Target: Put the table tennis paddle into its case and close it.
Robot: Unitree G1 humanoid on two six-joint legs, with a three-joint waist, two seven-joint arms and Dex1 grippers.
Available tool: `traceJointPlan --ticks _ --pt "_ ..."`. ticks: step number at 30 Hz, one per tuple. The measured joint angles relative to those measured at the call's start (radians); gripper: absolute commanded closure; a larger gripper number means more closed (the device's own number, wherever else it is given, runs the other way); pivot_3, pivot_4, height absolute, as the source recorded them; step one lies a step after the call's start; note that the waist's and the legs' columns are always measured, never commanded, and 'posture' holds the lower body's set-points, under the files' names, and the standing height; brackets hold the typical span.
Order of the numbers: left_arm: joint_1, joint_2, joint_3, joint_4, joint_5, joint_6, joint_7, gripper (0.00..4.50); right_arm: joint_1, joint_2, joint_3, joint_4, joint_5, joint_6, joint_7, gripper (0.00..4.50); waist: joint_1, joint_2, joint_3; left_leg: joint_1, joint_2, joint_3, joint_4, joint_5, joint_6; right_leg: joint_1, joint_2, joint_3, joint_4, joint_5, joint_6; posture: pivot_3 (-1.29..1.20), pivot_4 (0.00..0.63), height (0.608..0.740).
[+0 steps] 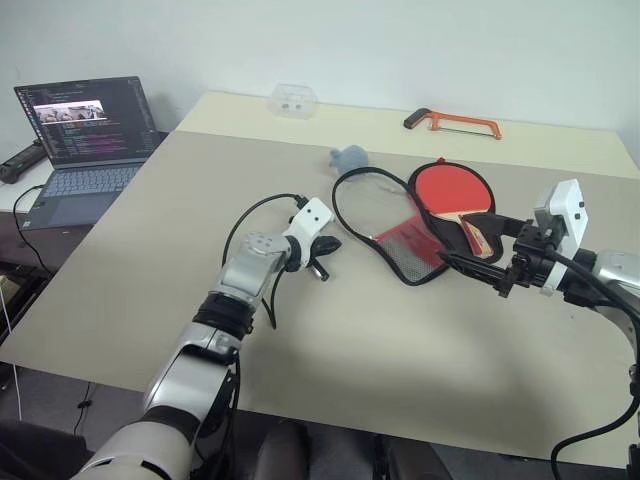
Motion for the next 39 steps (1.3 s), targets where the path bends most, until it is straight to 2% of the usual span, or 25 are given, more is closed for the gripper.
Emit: traceJointPlan --ticks 15,23,28,34,39 --pt "-0.249 -0.231 0.030 0.448 0.056 -0.277 0.097 4.47 0.053 -0.020 -0.017 -0.053 0.044 0.002 -0.071 0.00 0.007 0.000 0.000 0.000 -0.001 0.000 -0.001 0.000 0.000 0.002 0.000 -0.002 -0.002 0.000 0.000 0.00 0.150 0.740" --pt "-0.480 -0.378 0.140 0.652 0.055 -0.459 0.230 4.47 0.115 -0.021 -0.083 -0.127 0.084 0.027 -0.157 0.00 0.007 -0.001 0.000 0.000 -0.003 0.000 -0.003 0.000 0.000 0.002 0.000 -0.001 -0.004 0.000 0.001 0.00 0.150 0.740" --pt "-0.533 -0.459 0.154 0.738 0.078 -0.477 0.304 4.47 0.139 -0.021 -0.116 -0.168 0.114 0.041 -0.215 0.00 0.000 -0.001 0.000 0.000 -0.003 0.000 -0.003 0.000 0.000 0.002 0.000 0.000 -0.003 0.000 0.001 0.00 0.150 0.740" --pt "-0.530 -0.469 0.132 0.784 0.147 -0.472 0.385 4.47 0.140 -0.021 -0.143 -0.188 0.151 0.058 -0.282 0.00 -0.004 0.000 0.000 0.001 -0.003 0.000 -0.003 0.001 0.000 0.001 0.000 0.000 -0.002 0.000 0.001 0.00 0.150 0.740" --pt "-0.524 -0.460 0.174 0.782 0.127 -0.497 0.335 4.47 0.130 -0.021 -0.159 -0.180 0.191 0.100 -0.346 0.00 -0.004 0.000 0.000 0.001 -0.002 0.001 -0.003 0.001 -0.001 0.001 0.000 0.000 -0.002 -0.001 0.001 0.00 0.150 0.740"
